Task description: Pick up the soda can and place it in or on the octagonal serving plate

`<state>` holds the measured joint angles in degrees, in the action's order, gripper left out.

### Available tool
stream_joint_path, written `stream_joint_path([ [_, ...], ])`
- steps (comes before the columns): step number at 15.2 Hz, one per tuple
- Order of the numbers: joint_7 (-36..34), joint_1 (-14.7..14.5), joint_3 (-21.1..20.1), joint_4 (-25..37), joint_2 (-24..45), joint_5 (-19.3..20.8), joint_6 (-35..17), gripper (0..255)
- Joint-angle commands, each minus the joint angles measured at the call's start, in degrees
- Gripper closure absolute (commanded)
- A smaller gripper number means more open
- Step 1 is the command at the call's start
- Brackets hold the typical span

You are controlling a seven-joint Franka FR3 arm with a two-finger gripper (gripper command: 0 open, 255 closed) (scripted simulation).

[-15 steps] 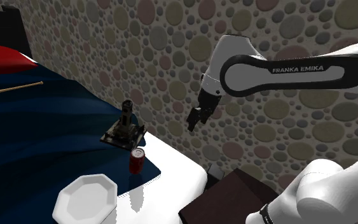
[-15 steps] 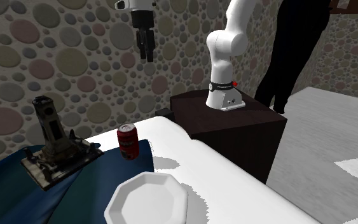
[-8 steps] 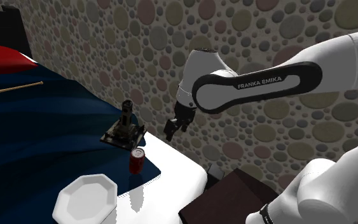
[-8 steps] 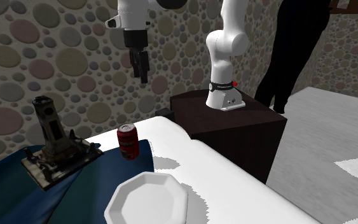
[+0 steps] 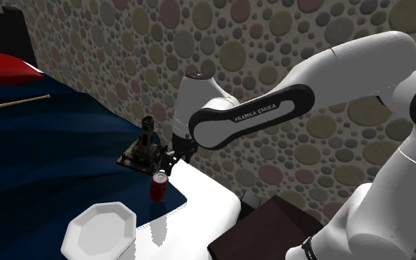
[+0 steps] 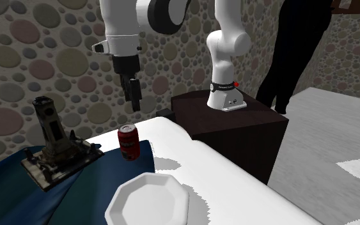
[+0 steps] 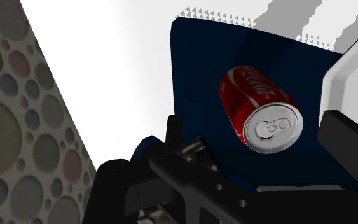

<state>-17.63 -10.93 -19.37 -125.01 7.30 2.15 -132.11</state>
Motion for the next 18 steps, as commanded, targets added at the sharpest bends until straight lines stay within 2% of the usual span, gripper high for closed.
stream_joint_path([
  [1,-2.8,-1.4,-0.3,3.3,4.9,2.7,-1.2,0],
  [4,-5.7,-3.5,0.1,7.9,10.7,5.6,-1.9,0],
  [12,-7.0,-4.3,1.2,7.1,14.8,7.7,-6.6,0],
  [18,-7.0,-4.3,1.2,7.1,14.8,7.7,-6.6,0],
])
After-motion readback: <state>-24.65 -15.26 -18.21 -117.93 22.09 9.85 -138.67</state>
